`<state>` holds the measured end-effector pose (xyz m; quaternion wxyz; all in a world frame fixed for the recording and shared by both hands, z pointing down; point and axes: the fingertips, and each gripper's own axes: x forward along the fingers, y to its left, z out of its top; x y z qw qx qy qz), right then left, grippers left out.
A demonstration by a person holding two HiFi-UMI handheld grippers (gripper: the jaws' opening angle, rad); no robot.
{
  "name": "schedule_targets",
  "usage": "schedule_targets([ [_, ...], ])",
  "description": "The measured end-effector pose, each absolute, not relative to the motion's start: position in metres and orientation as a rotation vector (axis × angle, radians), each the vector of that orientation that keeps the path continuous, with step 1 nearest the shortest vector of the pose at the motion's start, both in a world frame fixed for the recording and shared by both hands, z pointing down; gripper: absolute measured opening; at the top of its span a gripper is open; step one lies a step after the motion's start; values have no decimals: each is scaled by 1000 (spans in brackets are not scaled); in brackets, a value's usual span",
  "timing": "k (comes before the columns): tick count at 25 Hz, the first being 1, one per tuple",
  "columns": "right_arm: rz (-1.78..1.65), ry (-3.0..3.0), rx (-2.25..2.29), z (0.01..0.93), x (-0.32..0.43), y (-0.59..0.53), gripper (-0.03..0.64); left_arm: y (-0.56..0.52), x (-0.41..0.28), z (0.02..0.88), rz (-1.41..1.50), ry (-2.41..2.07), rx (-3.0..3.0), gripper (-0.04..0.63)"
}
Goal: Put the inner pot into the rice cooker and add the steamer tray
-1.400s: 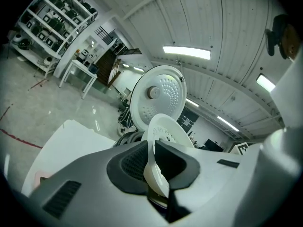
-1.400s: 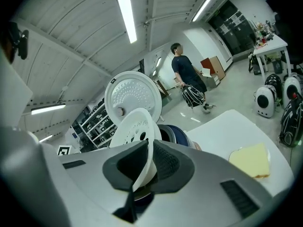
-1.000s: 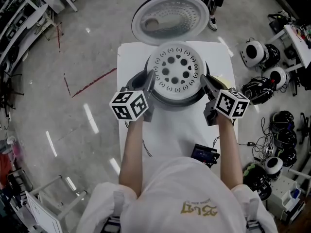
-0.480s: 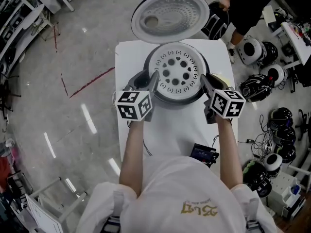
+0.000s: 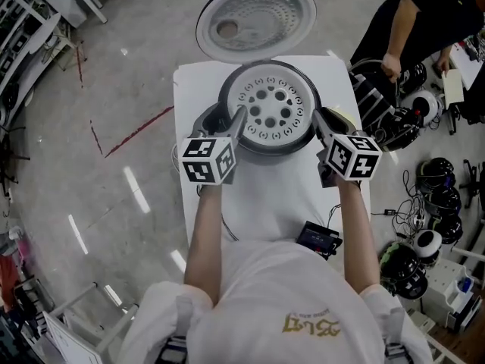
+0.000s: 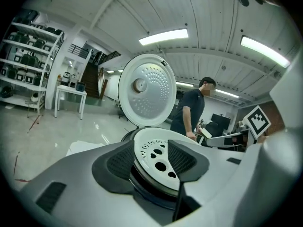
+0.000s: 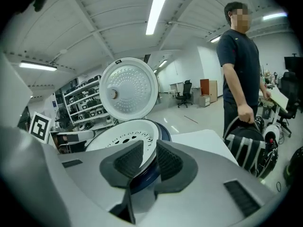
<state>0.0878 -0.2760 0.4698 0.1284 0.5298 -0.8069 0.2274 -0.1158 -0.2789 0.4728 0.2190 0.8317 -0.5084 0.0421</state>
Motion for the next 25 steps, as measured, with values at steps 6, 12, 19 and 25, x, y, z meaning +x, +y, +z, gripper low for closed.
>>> schedule_targets([
  [6, 650, -2409, 1556, 456, 94, -264, 97, -281, -120, 465, 101, -1499, 2279, 236],
  [12, 716, -2542, 1494, 447, 95, -234, 81, -246, -107, 452, 94, -1553, 2275, 176],
  [19, 743, -2644, 1430, 427, 89, -187, 20, -191, -110, 436, 36, -1568, 2231, 67],
  [25, 764, -2659, 1463, 435, 115, -162, 11, -161, -81, 433, -23, -1499, 2234, 15],
])
